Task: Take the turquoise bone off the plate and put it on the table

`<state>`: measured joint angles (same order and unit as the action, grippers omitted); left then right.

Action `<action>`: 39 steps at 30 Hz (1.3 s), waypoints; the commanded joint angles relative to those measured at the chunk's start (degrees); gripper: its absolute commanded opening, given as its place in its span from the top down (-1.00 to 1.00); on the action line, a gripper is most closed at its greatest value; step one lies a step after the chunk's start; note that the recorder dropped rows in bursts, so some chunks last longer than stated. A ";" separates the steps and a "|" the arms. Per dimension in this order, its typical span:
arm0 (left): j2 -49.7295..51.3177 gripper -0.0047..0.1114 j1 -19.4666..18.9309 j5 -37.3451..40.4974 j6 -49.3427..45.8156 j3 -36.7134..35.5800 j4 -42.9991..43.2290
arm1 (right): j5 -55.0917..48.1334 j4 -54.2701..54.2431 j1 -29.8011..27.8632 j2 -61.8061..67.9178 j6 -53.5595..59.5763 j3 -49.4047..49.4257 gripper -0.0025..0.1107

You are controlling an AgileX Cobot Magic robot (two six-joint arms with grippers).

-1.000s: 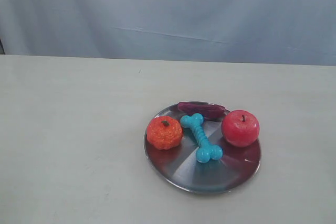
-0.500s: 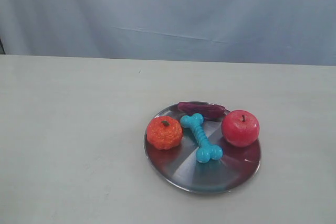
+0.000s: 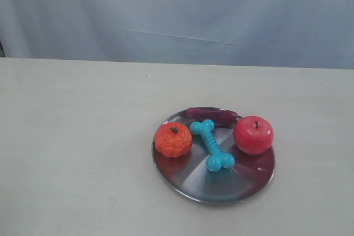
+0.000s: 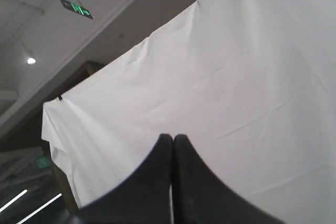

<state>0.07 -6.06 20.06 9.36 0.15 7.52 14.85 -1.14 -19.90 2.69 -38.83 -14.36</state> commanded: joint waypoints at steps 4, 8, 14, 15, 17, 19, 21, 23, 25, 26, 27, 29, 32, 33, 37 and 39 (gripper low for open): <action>-0.07 0.92 0.28 -0.23 -0.02 -0.15 0.05 | -21.90 4.22 0.20 18.09 0.85 -20.04 0.96; -0.07 0.92 0.28 -0.23 -0.02 -0.15 0.05 | -33.07 2.33 0.86 30.98 8.55 -30.04 0.96; -0.07 0.92 0.28 -0.23 0.11 -0.15 0.05 | -51.56 -11.17 7.19 51.17 32.41 -44.72 0.96; -0.07 0.92 0.28 -0.23 0.11 -0.15 0.05 | -55.37 -12.79 8.48 54.78 35.62 -47.34 0.96; -0.07 0.92 0.28 -0.23 0.11 -0.15 0.05 | -61.10 -13.77 10.70 60.95 39.96 -51.67 0.96; -0.07 0.92 0.28 -0.23 0.11 -0.15 0.05 | -64.97 -13.77 12.61 67.07 41.81 -55.44 0.96; -0.07 0.92 0.28 -0.23 0.11 -0.15 0.05 | -66.01 -13.77 13.51 72.25 42.39 -57.98 0.96; -0.07 0.92 0.28 -0.23 0.11 -0.15 0.05 | -65.58 -13.77 13.49 76.08 42.73 -59.44 0.96; -0.07 0.92 0.28 -0.23 0.11 -0.15 0.05 | -63.17 -13.77 13.49 79.17 42.99 -59.79 0.96; -0.07 0.92 0.28 -0.23 0.11 -0.15 0.05 | -61.58 -13.77 13.49 80.61 43.49 -59.79 0.96; -0.07 0.92 0.28 -0.23 0.11 -0.15 0.05 | -60.41 -13.77 13.49 81.92 44.08 -59.79 0.96; -0.07 0.92 0.28 -0.23 0.11 -0.15 0.05 | -59.52 -13.77 13.49 84.34 45.97 -59.79 0.96; -0.07 0.92 0.28 -0.23 0.11 -0.15 0.05 | -61.49 -13.80 14.05 87.69 50.63 -60.14 0.96; -0.07 0.92 0.28 -0.23 0.11 -0.15 0.05 | -62.34 -13.80 14.35 88.77 52.49 -60.14 0.96; -0.07 0.92 0.28 -0.23 0.11 -0.15 0.05 | -63.21 -12.66 16.57 92.91 54.07 -60.14 0.96; -0.07 0.92 0.28 -0.23 0.11 -0.15 0.05 | -62.64 -11.60 17.98 94.78 54.07 -60.14 0.96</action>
<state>0.07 -6.06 20.06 9.36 0.15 7.52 -48.04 -14.22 -3.42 95.25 14.12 -74.07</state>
